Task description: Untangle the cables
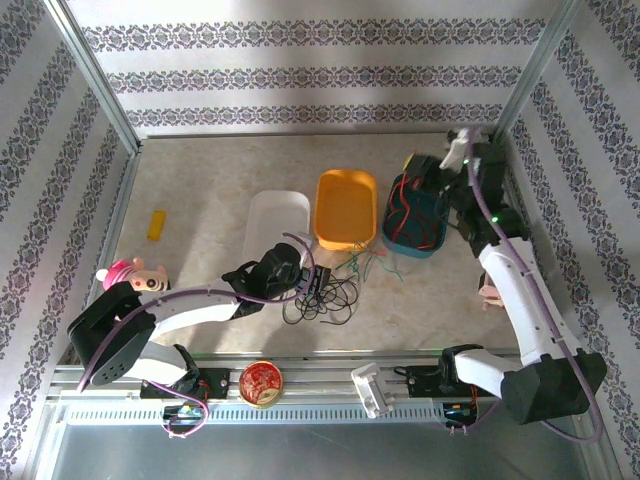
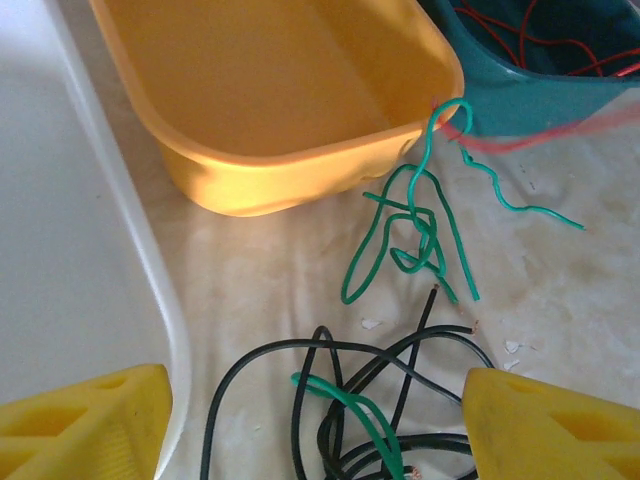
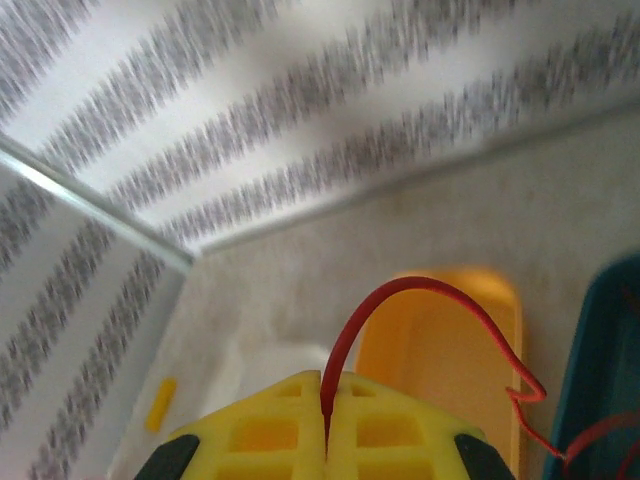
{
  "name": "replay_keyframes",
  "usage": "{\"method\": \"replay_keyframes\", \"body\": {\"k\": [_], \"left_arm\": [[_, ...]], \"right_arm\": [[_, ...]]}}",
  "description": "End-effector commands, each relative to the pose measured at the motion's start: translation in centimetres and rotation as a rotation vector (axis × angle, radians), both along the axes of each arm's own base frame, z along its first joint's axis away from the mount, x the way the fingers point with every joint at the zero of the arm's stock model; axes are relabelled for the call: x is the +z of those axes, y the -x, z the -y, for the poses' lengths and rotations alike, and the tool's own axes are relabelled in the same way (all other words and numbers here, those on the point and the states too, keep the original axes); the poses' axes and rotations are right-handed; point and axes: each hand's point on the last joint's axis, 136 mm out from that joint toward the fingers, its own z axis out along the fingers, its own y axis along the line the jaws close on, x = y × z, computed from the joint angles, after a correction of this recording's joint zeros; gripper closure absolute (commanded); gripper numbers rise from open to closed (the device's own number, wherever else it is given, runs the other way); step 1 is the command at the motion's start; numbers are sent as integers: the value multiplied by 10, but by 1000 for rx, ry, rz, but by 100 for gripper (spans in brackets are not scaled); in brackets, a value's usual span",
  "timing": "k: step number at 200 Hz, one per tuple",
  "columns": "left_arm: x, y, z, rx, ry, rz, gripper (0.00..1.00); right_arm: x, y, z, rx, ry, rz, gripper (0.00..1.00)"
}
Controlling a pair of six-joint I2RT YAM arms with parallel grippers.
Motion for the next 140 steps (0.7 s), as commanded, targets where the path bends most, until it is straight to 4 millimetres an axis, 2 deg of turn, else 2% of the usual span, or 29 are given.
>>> {"method": "replay_keyframes", "body": {"k": [1, 22, 44, 100, 122, 140], "left_arm": [[14, -2, 17, -48, 28, 37, 24], [12, -4, 18, -43, 25, 36, 24], [9, -4, 16, -33, 18, 33, 24], [5, -5, 10, -5, 4, 32, 24], [3, -4, 8, 2, 2, 29, 24], [1, -3, 7, 7, 2, 25, 24]], "right_arm": [[-40, 25, 2, -37, 53, -108, 100], [-59, 41, 15, -94, 82, -139, 100], [-51, 55, 27, -134, 111, -103, 100], [19, 85, 47, -180, 178, 71, 100], [48, 85, 48, -179, 179, 139, 100], [70, 78, 48, -188, 185, 192, 100]]}}
